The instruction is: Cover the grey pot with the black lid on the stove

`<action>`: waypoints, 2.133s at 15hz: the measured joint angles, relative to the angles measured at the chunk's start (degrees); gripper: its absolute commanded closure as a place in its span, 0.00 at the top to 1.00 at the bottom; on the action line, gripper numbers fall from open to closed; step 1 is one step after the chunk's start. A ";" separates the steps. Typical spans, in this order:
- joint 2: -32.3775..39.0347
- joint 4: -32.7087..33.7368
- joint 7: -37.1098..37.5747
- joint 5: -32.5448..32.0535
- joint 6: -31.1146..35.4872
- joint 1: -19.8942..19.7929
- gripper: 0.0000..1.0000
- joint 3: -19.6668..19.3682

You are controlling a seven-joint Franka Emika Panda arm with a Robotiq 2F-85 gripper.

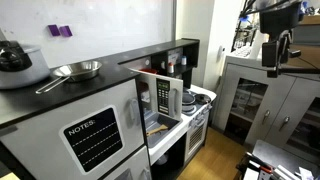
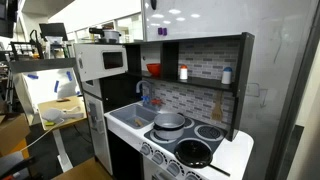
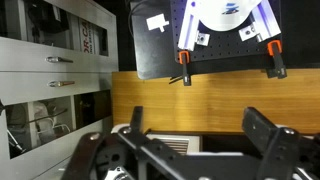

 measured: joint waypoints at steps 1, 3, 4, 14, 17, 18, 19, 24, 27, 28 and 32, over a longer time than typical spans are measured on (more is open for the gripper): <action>0.00 0.00 0.00 0.00 0.01 0.00 1.00 0.00; 0.00 0.00 0.00 0.00 0.01 0.00 1.00 0.00; 0.00 0.00 0.00 0.00 0.02 0.00 1.00 0.00; 0.78 -1.17 -0.01 0.00 4.87 1.66 1.00 -1.33; 3.73 -3.35 -0.22 -0.02 14.37 1.86 1.00 -3.65; 4.97 -4.00 -0.45 -0.06 17.61 1.84 1.00 -4.60; 6.29 -4.52 -0.78 -0.11 20.79 1.78 1.00 -5.68; 13.85 -4.60 -4.14 -0.28 34.25 -0.49 1.00 -12.03; 19.74 -2.38 -7.05 -0.27 40.37 -2.93 1.00 -15.73; 21.92 -1.21 -7.81 -0.25 42.02 -3.61 1.00 -16.71; 30.97 5.39 -8.53 1.07 44.79 -4.89 1.00 -18.71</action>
